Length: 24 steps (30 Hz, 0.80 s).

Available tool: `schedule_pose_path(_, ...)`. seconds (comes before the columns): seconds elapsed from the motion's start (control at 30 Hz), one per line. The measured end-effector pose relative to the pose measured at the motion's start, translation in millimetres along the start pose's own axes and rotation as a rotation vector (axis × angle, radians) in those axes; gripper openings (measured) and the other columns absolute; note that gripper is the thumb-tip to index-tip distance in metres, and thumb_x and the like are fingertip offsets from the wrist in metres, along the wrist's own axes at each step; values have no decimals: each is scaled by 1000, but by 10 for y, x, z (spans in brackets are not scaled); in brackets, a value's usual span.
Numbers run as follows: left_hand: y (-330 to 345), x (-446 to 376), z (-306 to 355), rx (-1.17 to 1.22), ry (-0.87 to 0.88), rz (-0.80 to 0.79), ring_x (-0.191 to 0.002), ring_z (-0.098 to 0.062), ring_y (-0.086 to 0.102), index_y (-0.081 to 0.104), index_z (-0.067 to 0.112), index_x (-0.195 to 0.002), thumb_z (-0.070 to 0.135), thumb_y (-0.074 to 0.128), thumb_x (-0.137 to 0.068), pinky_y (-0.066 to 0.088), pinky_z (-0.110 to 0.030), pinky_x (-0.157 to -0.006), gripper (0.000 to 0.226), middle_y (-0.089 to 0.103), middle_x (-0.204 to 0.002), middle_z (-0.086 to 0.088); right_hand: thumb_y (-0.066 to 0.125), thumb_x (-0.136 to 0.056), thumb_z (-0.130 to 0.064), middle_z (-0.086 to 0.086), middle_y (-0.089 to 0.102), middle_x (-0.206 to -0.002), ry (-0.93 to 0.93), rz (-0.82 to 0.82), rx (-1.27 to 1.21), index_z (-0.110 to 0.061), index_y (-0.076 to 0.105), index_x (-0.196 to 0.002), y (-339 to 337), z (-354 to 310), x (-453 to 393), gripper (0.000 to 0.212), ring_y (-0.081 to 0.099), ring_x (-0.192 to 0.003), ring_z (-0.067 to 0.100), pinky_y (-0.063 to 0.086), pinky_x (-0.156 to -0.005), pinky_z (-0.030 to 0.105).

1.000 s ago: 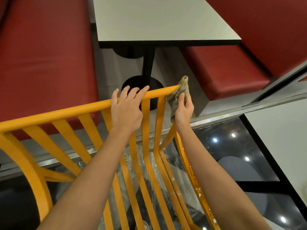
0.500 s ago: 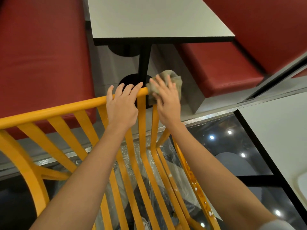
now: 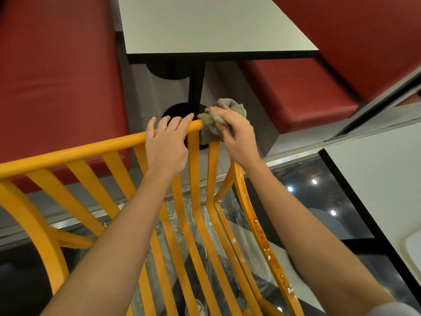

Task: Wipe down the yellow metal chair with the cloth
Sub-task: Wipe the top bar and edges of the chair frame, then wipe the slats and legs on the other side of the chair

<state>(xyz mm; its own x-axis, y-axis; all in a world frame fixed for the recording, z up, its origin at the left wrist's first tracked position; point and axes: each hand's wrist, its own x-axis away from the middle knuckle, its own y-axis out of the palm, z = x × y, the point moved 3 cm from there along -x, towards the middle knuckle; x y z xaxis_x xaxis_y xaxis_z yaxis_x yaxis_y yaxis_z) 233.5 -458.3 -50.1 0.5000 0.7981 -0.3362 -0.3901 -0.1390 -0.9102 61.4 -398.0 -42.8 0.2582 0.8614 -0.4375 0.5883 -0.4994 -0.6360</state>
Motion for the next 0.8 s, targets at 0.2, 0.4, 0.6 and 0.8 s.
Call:
schedule_pose_path(0.2, -67, -85, 50, 204, -101, -81, -133, -18, 44, 46, 32, -140, 50, 49, -96, 13, -45, -118, 48, 55, -136, 6, 64, -92, -11, 4, 64, -117, 86, 46, -29, -9, 72, -110, -278, -24, -224, 20, 59, -111, 9, 47, -96, 17)
schedule_pose_path(0.4, -121, -280, 443, 256, -212, -40, -113, -22, 55, 66, 27, -117, 51, 60, -89, 31, -42, -108, 37, 67, -112, 3, 55, -99, -15, 14, 68, -110, 431, 204, -571, -2, 68, -111, -293, 62, -192, 22, 67, -105, 17, 56, -91, 32)
schedule_pose_path(0.6, -274, -234, 713, 784, -163, 110, -79, -8, 59, 66, 13, -89, 27, 58, -95, 48, -24, -73, 17, 65, -79, 3, 48, -104, -24, 13, 69, -120, 651, 349, -898, -15, 70, -111, -543, 17, 100, 24, 63, -117, 27, 50, -104, 47)
schedule_pose_path(0.8, -450, 205, 713, 1130, -217, -126, -62, -16, 44, 50, 8, -79, 20, 52, -96, 38, -33, -60, 21, 47, -66, -10, 50, -103, -30, 10, 73, -107, 636, 231, -604, -17, 72, -104, -855, -121, 592, 26, 67, -107, 25, 55, -96, 43)
